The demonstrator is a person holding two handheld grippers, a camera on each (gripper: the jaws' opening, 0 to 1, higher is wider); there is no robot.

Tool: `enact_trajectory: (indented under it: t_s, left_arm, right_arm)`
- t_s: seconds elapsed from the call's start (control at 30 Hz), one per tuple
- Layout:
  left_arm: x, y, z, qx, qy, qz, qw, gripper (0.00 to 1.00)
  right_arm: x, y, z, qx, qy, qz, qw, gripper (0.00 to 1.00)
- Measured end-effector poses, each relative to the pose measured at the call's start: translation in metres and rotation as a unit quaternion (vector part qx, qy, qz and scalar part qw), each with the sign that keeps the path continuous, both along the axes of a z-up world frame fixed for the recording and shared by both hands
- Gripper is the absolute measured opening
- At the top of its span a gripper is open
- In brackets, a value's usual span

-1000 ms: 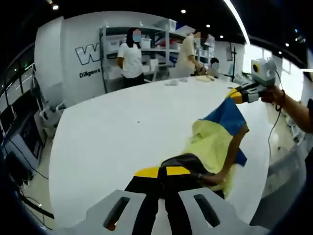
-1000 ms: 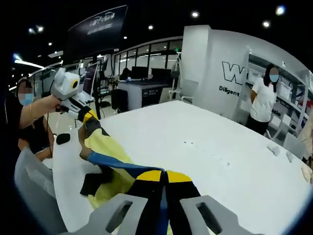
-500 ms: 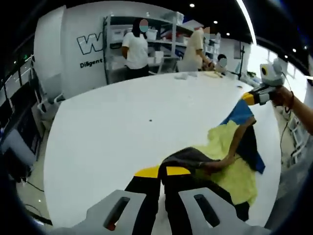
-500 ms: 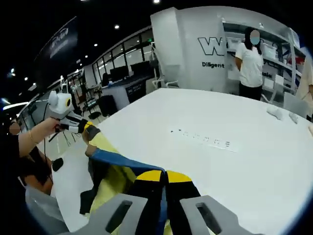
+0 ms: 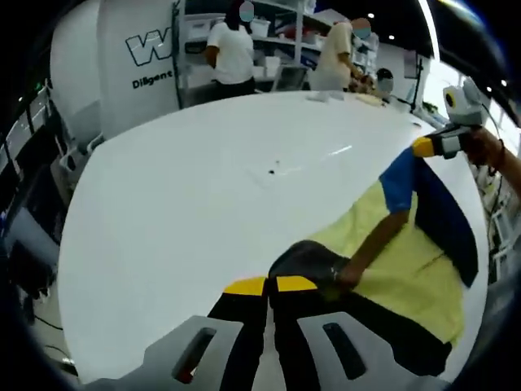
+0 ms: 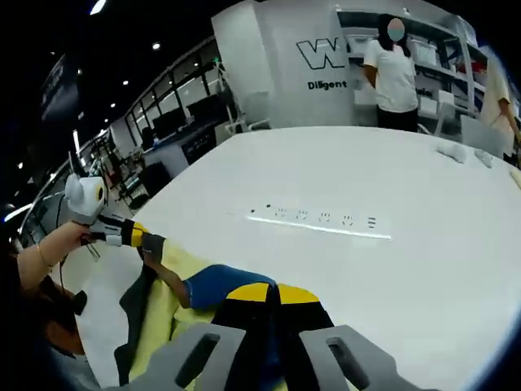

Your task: Fold the garment on the visible template until the final outline fits inside the template.

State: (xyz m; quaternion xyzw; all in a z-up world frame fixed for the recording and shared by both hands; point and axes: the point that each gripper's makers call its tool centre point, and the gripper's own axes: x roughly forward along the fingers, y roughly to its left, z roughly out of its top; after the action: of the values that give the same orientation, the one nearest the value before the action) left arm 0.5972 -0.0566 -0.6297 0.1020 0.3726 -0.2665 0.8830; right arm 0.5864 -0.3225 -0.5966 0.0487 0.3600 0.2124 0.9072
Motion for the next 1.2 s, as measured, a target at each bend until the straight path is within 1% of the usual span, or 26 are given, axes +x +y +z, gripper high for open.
enact_trajectory:
  t_s: [0.03,0.1,0.17,0.23,0.27,0.3,0.4,0.5,0.6,0.63,0.7,0.73,0.77,0.8,0.87,0.9,1.0,1.03,1.07,1.1,1.13,1.17,1.2]
  left_arm:
    - [0.002,0.0,-0.003,0.0,0.002,0.002,1.0,0.03]
    - [0.004,-0.002,-0.009,0.0,0.004,0.004,1.0,0.03]
    - [0.006,-0.003,-0.013,0.007,0.004,0.005,1.0,0.03]
    - [0.012,0.0,-0.018,0.019,0.001,0.009,0.9998,0.03]
    - [0.013,0.0,-0.019,0.022,-0.001,0.008,0.9997,0.03]
    - [0.015,0.002,-0.021,0.024,-0.004,0.018,0.9995,0.03]
    - [0.017,0.002,-0.027,0.03,-0.003,0.025,0.9992,0.03]
    - [0.015,0.003,-0.034,0.051,-0.001,0.02,0.9985,0.03]
    - [0.016,0.005,-0.038,0.056,0.0,0.026,0.9981,0.04]
    - [0.016,0.005,-0.039,0.06,0.0,0.027,0.9979,0.04]
    - [0.015,0.005,-0.042,0.075,-0.008,0.019,0.997,0.04]
    - [0.017,0.003,-0.041,0.104,-0.032,-0.012,0.994,0.04]
    - [0.016,0.001,-0.04,0.127,-0.047,-0.038,0.99,0.04]
    - [0.016,0.002,-0.038,0.136,-0.054,-0.035,0.9886,0.05]
    - [0.012,0.0,-0.039,0.127,-0.049,-0.023,0.9904,0.06]
    - [0.014,0.002,-0.037,0.124,-0.051,-0.008,0.9909,0.08]
    - [0.014,0.009,-0.032,0.129,-0.057,0.006,0.9901,0.19]
    - [0.013,0.01,-0.03,0.122,-0.054,0.011,0.991,0.26]
    - [0.011,0.009,-0.027,0.104,-0.05,0.017,0.9932,0.3]
    - [0.011,0.008,-0.025,0.096,-0.049,0.018,0.994,0.34]
    - [0.009,0.008,-0.021,0.074,-0.045,0.033,0.9957,0.36]
    - [0.006,0.007,-0.019,0.064,-0.036,0.036,0.9966,0.38]
    - [0.001,0.005,-0.017,0.049,-0.024,0.038,0.9978,0.42]
  right_arm:
    - [0.001,-0.002,-0.005,-0.004,0.008,-0.005,1.0,0.0]
    - [0.005,-0.005,-0.016,-0.018,0.013,-0.009,0.9997,0.0]
    - [0.005,-0.006,-0.025,-0.031,0.02,-0.007,0.9993,0.0]
    - [0.007,-0.008,-0.031,-0.039,0.018,-0.008,0.999,0.0]
    - [0.009,-0.009,-0.033,-0.041,0.014,-0.008,0.999,0.0]
    - [0.011,-0.01,-0.036,-0.046,0.009,-0.009,0.9989,0.0]
    - [0.015,-0.013,-0.042,-0.058,0.001,-0.015,0.9982,0.0]
    - [0.016,-0.014,-0.05,-0.067,0.006,-0.019,0.9976,0.0]
    - [0.018,-0.016,-0.057,-0.096,-0.001,-0.006,0.9954,0.0]
    - [0.017,-0.016,-0.059,-0.103,0.002,-0.002,0.9947,0.0]
    - [0.017,-0.018,-0.065,-0.113,0.006,-0.004,0.9936,0.0]
    - [0.016,-0.018,-0.067,-0.117,0.007,-0.005,0.9931,0.0]
    - [0.016,-0.018,-0.068,-0.118,0.006,-0.005,0.993,0.0]
    - [0.016,-0.019,-0.069,-0.119,0.006,-0.006,0.9929,0.0]
    - [0.016,-0.02,-0.069,-0.121,0.005,-0.011,0.9925,0.0]
    - [0.017,-0.02,-0.068,-0.121,0.001,-0.013,0.9926,0.0]
    - [0.018,-0.021,-0.059,-0.116,-0.013,-0.02,0.9929,0.01]
    - [0.017,-0.02,-0.056,-0.113,-0.015,-0.017,0.9934,0.07]
    - [0.017,-0.019,-0.052,-0.101,-0.017,-0.023,0.9945,0.15]
    - [0.017,-0.018,-0.048,-0.093,-0.021,-0.024,0.9952,0.2]
    - [0.017,-0.015,-0.044,-0.082,-0.026,-0.022,0.9961,0.24]
    - [0.015,-0.014,-0.039,-0.069,-0.028,-0.028,0.9968,0.28]
    - [0.012,-0.013,-0.035,-0.068,-0.031,-0.023,0.9969,0.29]
